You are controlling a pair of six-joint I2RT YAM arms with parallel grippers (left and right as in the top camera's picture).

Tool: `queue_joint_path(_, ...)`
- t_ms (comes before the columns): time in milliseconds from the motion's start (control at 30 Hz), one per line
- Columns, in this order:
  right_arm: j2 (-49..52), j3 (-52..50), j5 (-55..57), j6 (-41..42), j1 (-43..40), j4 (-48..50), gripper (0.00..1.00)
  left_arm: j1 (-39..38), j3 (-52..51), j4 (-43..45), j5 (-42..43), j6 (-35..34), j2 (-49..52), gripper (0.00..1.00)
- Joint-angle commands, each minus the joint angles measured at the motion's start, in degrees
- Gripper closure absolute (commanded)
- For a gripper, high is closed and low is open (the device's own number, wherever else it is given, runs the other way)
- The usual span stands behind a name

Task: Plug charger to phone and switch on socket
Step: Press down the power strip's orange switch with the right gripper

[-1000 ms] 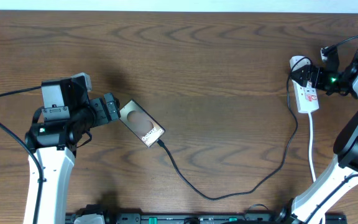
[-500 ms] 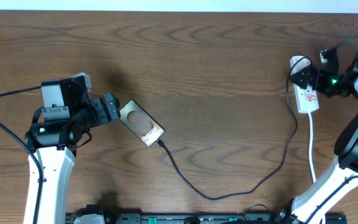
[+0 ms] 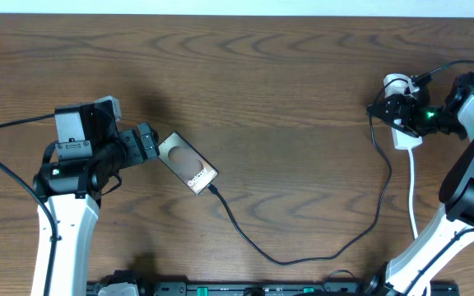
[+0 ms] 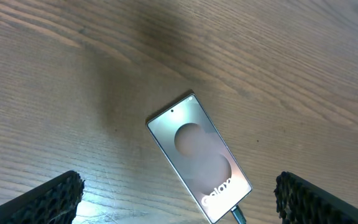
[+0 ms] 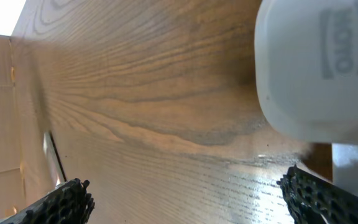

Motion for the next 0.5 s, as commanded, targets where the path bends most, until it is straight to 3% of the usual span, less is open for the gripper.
queue_joint_path(0,2.56,-1.42,4.24,0.7,-1.05,-0.48,0.01,-0.17,0.2,0.0,-0.37,0.55,-0.15,0.01)
queue_joint_path(467,2.45,6.49,14.08,0.74,-2.97,-8.15,0.01,-0.17,0.2,0.0,-0.37,0.55,-0.15,0.01)
